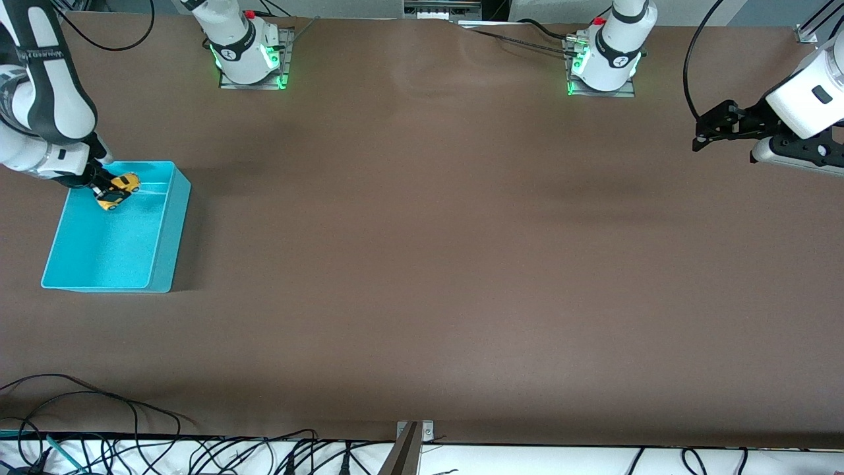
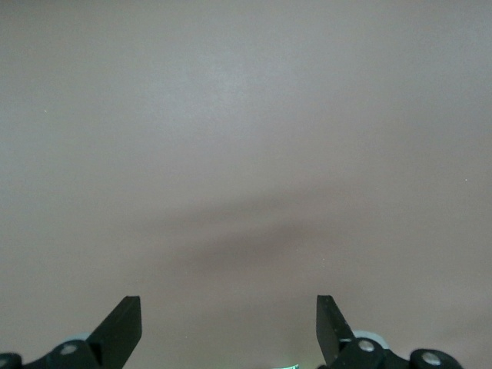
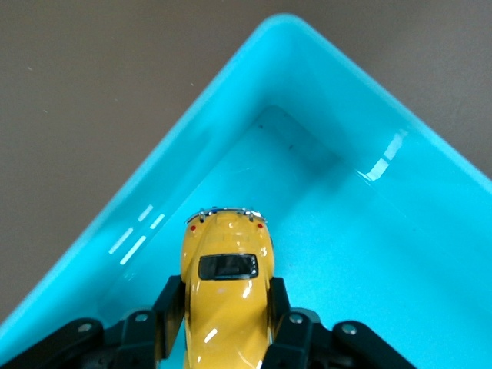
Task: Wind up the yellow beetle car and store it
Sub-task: 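Lower the car into the cyan box and open the right gripper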
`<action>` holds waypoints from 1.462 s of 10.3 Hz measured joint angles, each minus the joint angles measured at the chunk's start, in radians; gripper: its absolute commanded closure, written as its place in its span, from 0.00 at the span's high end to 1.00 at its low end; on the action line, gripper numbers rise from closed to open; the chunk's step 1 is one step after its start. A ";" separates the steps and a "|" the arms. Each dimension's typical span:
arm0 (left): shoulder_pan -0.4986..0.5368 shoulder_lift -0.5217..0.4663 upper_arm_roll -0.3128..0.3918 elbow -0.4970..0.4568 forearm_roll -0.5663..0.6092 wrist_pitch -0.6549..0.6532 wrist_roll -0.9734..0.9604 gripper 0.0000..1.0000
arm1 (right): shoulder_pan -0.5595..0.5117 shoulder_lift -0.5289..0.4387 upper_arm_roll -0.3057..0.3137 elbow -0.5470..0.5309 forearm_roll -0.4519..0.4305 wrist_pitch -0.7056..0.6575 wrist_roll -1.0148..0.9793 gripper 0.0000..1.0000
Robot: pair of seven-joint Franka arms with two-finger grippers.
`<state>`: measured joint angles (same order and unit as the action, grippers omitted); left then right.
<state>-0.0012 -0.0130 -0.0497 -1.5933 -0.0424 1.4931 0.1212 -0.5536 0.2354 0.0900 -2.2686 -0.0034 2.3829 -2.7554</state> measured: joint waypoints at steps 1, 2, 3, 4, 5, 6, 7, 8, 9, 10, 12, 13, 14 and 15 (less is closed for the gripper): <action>0.000 0.000 0.000 0.000 0.000 0.000 0.000 1.00 | -0.011 0.032 0.003 0.009 0.000 0.025 -0.007 0.00; 0.000 0.000 0.000 0.000 0.000 0.000 0.000 1.00 | -0.022 0.057 0.003 0.016 0.000 0.048 -0.011 0.00; 0.000 0.000 0.000 0.000 0.000 0.000 0.000 1.00 | -0.028 0.076 0.003 0.024 0.000 0.062 -0.012 0.00; 0.000 0.000 0.000 0.000 0.000 0.000 0.000 1.00 | -0.032 0.090 0.004 0.035 0.000 0.065 -0.012 0.05; 0.000 0.000 0.000 0.000 0.000 0.000 0.000 1.00 | -0.035 0.102 0.005 0.044 0.005 0.066 -0.012 0.34; 0.000 0.000 0.000 0.000 0.000 0.000 0.000 1.00 | -0.038 0.112 0.005 0.049 0.021 0.066 -0.012 0.67; 0.000 0.000 0.000 0.000 0.000 0.000 0.000 1.00 | -0.043 0.116 0.005 0.050 0.038 0.066 -0.012 1.00; 0.000 0.000 0.000 0.000 0.000 0.000 0.000 1.00 | -0.047 0.116 0.005 0.051 0.046 0.065 -0.012 1.00; 0.000 0.000 0.000 0.000 0.000 0.000 0.000 1.00 | -0.049 0.116 0.005 0.052 0.048 0.061 -0.012 1.00; 0.000 0.000 0.000 0.000 0.000 0.000 0.000 1.00 | -0.050 0.116 0.005 0.052 0.049 0.055 -0.012 1.00; 0.000 0.000 0.000 0.000 0.000 0.000 0.000 1.00 | -0.052 0.115 0.006 0.057 0.055 0.039 -0.002 1.00; 0.000 0.000 0.000 0.000 0.000 0.000 0.000 1.00 | -0.053 0.110 0.008 0.064 0.060 0.027 0.009 1.00; 0.000 0.000 0.000 0.000 0.000 0.000 0.000 1.00 | -0.054 0.097 0.015 0.074 0.068 0.014 0.025 1.00; 0.000 0.000 0.000 0.000 0.000 0.000 0.000 1.00 | -0.055 0.073 0.027 0.083 0.075 -0.017 0.039 1.00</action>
<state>-0.0008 -0.0127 -0.0496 -1.5930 -0.0424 1.4929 0.1212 -0.6083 0.3081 0.1170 -2.1859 0.0719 2.3660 -2.7160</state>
